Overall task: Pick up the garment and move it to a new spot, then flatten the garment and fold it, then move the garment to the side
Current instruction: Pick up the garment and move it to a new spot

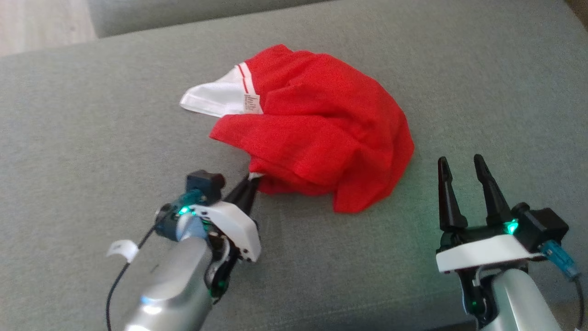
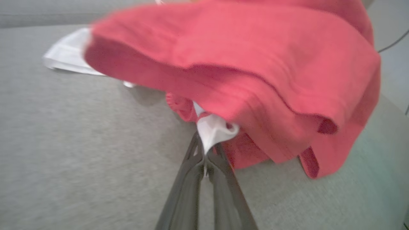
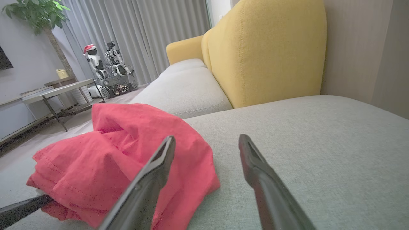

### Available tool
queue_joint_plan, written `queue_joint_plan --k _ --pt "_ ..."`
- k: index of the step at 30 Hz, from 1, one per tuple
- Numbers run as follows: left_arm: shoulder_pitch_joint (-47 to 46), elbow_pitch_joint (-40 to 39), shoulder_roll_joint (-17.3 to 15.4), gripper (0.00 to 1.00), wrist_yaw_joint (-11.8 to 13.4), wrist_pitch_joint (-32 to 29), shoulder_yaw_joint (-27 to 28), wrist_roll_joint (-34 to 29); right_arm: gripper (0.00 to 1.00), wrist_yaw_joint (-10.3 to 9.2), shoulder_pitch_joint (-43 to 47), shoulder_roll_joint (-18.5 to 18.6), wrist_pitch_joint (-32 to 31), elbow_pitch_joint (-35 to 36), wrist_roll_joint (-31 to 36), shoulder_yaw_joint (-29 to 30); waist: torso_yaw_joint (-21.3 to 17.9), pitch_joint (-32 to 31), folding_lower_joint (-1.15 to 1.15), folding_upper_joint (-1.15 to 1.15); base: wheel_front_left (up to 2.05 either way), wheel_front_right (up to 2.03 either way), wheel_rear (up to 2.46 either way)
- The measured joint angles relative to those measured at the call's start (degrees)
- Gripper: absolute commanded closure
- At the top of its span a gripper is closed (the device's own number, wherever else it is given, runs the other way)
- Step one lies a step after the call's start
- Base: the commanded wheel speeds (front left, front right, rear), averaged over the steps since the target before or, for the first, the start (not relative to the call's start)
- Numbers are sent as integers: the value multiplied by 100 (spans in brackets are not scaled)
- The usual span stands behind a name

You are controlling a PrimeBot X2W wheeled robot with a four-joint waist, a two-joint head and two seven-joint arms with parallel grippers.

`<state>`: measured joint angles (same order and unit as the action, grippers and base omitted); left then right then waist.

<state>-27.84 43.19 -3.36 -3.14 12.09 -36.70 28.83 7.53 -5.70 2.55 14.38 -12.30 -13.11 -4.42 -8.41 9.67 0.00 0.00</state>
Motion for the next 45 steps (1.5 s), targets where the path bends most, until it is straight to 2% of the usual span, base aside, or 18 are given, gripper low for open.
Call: queue_joint_plan --k 4,8,16,22,25,29,33,39,45 --pt "4 -68 -163 100 213 98 303 113 0 0 68 0 0 -80 0 21 205 -216 0 0 0 0 0" --pt "-16 -321 -523 100 470 165 749 209 0 0 75 0 0 -110 -19 -10 454 -432 0 0 0 0 0" --pt "-587 -1459 -1134 100 676 218 1393 250 0 0 160 0 0 -116 -110 -64 876 -647 0 0 0 0 0" --pt "-1104 -2338 -1484 100 699 221 1559 54 0 0 163 0 0 -144 -198 -96 925 -636 0 0 0 0 0" --pt "-1324 -2558 -1662 100 836 134 1641 -65 0 0 162 0 0 -145 -241 -120 900 -623 0 0 0 0 0" --pt "-1541 -2526 -2130 100 1055 -83 2006 -101 0 0 160 0 0 -142 -271 -123 850 -566 0 0 0 0 0" --pt "-1645 -2249 -2565 100 1127 -148 2395 -43 0 0 157 0 0 -140 -270 -113 803 -482 0 0 0 0 0" --pt "-1736 -1959 -2895 100 1073 -200 2633 54 0 0 154 0 0 -136 -269 -67 794 -377 0 0 0 0 0" --pt "-1730 -1549 -2941 100 961 -250 2626 112 0 0 147 0 0 -130 -244 -63 853 -223 0 0 0 0 0"
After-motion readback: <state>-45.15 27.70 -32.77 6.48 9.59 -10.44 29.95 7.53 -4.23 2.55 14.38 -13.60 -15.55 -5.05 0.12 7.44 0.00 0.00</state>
